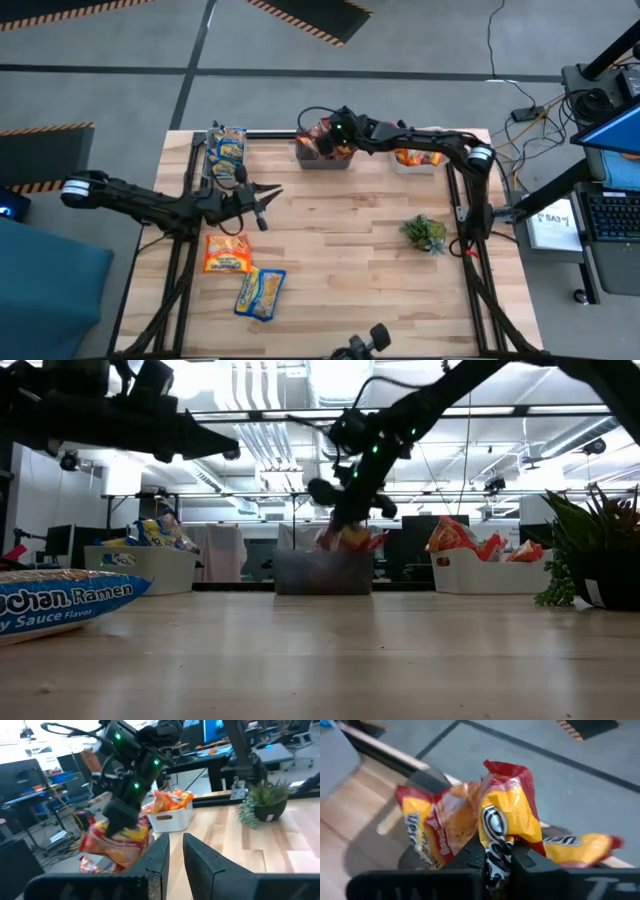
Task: Sort Maruchan noodles
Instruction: Put the red noodle pack into the black bin
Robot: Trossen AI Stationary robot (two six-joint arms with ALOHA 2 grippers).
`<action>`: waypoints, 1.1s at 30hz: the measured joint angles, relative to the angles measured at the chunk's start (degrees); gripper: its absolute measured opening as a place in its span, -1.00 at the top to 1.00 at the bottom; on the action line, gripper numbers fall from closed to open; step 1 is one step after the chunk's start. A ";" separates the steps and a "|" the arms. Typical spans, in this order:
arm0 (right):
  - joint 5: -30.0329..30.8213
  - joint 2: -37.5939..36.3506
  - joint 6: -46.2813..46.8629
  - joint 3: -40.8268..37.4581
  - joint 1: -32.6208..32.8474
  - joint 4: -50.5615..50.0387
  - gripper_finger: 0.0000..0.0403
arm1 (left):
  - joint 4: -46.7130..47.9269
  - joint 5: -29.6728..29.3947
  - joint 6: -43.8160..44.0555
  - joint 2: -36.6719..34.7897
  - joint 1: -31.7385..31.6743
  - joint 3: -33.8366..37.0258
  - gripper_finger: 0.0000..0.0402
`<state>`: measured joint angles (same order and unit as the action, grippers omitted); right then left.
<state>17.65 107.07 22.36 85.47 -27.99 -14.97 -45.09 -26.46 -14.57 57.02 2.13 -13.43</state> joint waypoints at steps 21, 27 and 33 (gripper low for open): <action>0.79 2.67 -4.10 6.10 -1.56 -0.52 0.34 | 0.34 -0.13 3.08 1.02 0.00 0.00 0.81; 0.35 8.00 -4.55 6.10 -1.92 -0.60 0.74 | 0.34 -0.13 3.28 1.02 0.00 0.00 0.81; 0.08 10.81 -4.58 6.10 -1.51 -0.68 0.93 | 0.36 -0.13 3.76 1.02 0.02 0.00 0.81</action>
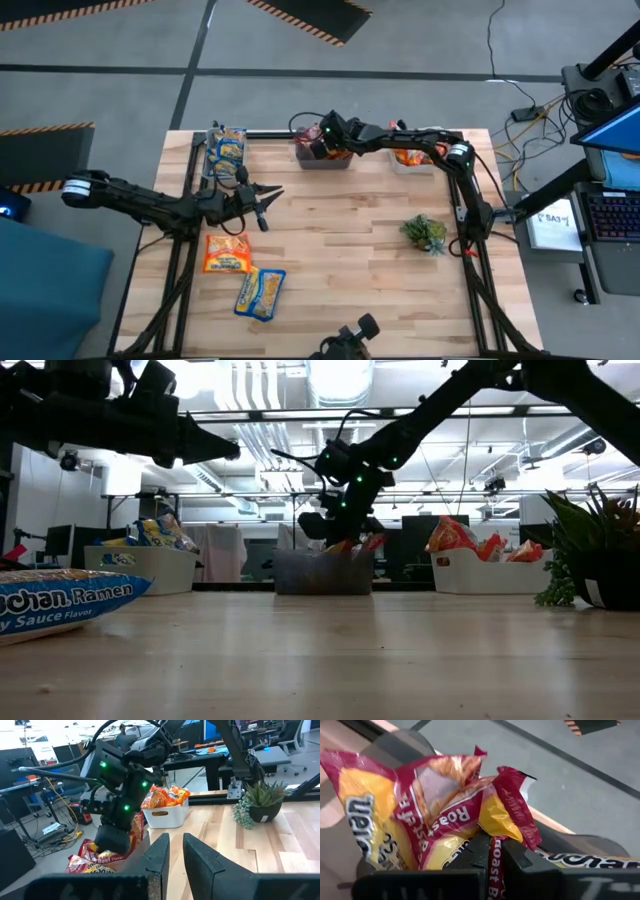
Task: Sort Maruchan noodles
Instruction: Put the red noodle pack into the black bin, then put the blue noodle pack into the gray bin
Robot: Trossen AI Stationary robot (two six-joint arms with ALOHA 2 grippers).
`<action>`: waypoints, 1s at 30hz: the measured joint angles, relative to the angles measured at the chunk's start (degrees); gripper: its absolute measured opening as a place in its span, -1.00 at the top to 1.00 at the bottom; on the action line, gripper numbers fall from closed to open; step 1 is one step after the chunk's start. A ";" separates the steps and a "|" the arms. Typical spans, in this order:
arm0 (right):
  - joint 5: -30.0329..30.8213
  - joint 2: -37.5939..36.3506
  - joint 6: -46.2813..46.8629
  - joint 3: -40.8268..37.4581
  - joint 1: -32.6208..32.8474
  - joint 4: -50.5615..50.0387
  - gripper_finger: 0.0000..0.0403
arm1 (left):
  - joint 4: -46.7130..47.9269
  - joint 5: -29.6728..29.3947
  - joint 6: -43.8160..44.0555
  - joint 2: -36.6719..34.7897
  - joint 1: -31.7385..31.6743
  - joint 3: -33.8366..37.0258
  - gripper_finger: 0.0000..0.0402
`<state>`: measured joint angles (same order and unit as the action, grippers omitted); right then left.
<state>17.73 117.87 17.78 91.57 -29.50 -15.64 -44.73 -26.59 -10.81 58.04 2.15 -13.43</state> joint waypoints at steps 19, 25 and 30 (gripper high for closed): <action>-3.08 -18.14 -0.67 -0.15 3.97 -19.58 0.14 | 40.94 0.42 13.70 0.02 3.12 -17.96 0.81; -3.16 -24.06 -2.22 -4.14 11.10 -24.29 0.05 | 72.12 15.78 24.80 2.27 5.94 -29.92 0.81; -3.18 -28.18 -2.39 -11.05 17.86 -21.94 0.03 | 73.99 26.85 28.40 4.67 9.03 -30.70 0.78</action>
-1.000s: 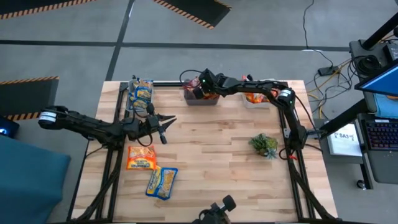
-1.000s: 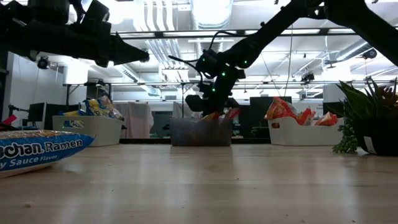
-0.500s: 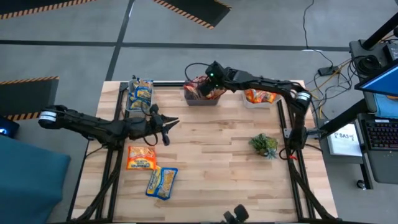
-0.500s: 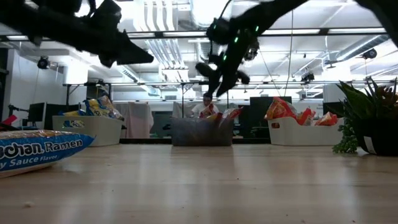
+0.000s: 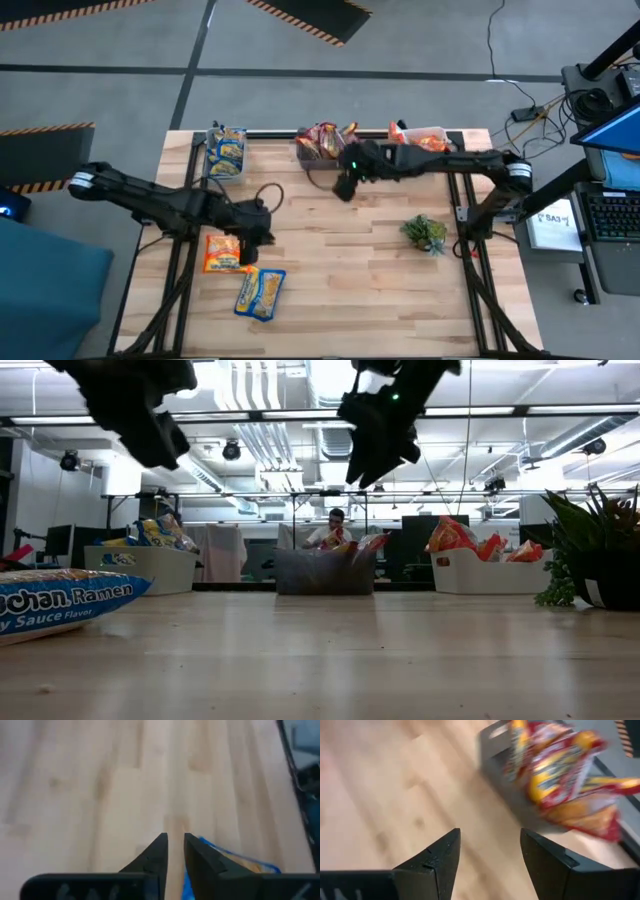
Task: Sort Maruchan noodles
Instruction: Put the blue noodle pack into the gray bin
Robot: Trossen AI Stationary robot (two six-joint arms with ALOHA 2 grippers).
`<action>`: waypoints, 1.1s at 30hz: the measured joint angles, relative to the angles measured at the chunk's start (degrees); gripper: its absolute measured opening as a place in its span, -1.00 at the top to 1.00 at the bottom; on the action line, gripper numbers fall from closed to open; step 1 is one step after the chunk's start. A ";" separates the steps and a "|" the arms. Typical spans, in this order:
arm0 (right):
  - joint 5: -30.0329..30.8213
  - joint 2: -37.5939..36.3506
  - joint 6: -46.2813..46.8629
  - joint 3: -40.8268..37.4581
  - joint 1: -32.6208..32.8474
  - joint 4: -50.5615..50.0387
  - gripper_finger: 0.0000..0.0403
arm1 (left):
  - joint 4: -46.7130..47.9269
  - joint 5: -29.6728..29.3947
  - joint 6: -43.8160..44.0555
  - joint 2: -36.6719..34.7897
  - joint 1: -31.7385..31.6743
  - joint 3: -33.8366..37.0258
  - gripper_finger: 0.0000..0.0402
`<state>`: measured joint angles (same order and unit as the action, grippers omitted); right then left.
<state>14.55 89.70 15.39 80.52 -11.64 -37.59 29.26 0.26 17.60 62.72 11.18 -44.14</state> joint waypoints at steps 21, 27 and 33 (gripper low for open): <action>-3.48 -15.49 9.52 -30.81 10.79 26.80 0.02 | -15.89 0.79 7.15 20.87 11.46 4.30 -0.25; -6.16 -14.71 10.59 -34.05 12.06 33.38 0.03 | -20.20 5.54 8.28 25.10 11.71 4.62 -0.17; -6.03 -13.18 10.61 -34.32 13.41 33.98 0.03 | -24.46 8.39 8.38 28.42 12.17 4.61 -0.03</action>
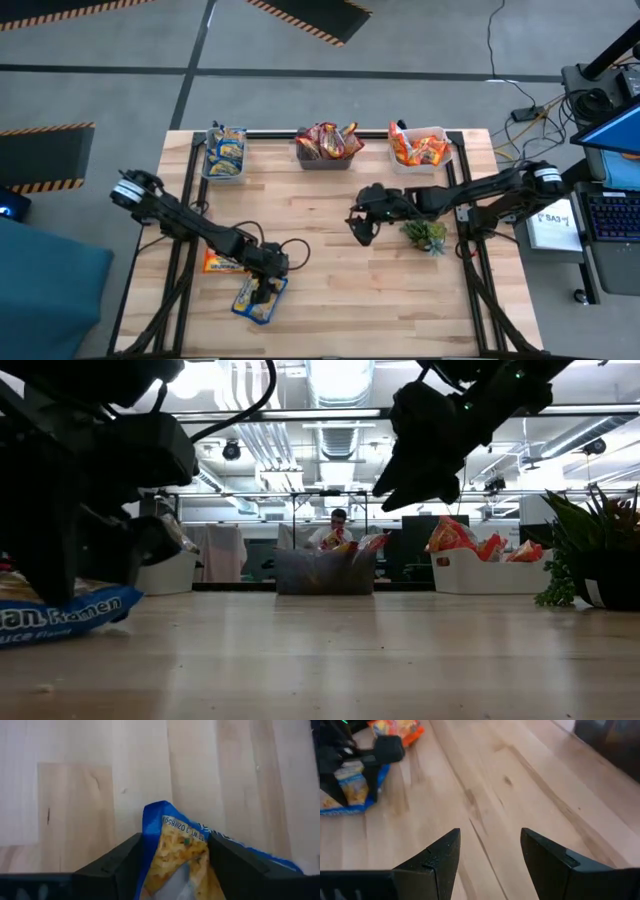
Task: Sort Maruchan noodles
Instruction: Put the blue noodle pack into the gray bin
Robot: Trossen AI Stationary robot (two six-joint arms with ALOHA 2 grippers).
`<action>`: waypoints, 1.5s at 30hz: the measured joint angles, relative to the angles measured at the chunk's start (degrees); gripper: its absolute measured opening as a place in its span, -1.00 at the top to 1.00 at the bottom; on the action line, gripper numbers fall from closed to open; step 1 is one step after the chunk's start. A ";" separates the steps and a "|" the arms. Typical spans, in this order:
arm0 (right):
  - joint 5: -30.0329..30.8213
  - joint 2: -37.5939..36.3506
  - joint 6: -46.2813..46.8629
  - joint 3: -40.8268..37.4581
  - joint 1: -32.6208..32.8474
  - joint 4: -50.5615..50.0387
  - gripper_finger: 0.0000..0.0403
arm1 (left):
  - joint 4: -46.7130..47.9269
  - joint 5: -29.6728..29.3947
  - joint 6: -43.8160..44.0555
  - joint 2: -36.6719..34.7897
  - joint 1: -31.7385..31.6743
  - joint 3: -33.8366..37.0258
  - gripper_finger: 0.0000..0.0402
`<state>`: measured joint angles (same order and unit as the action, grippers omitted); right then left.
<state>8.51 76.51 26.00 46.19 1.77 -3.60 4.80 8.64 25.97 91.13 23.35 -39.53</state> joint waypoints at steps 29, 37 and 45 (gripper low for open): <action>-8.50 20.04 -0.31 10.04 0.32 15.77 0.03 | 1.63 -60.03 -24.48 -15.64 -5.00 -0.04 0.96; -8.35 17.58 -6.35 14.05 -0.32 10.16 0.03 | 6.00 -81.55 -34.86 -30.15 -16.55 -0.20 0.97; -5.81 14.88 -7.90 12.68 -0.32 10.09 0.03 | 11.38 -77.36 -41.14 -36.20 -42.00 -0.18 0.97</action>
<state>2.70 91.40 18.10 58.87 1.46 6.49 16.18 -68.72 -15.17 54.93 -18.65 -39.70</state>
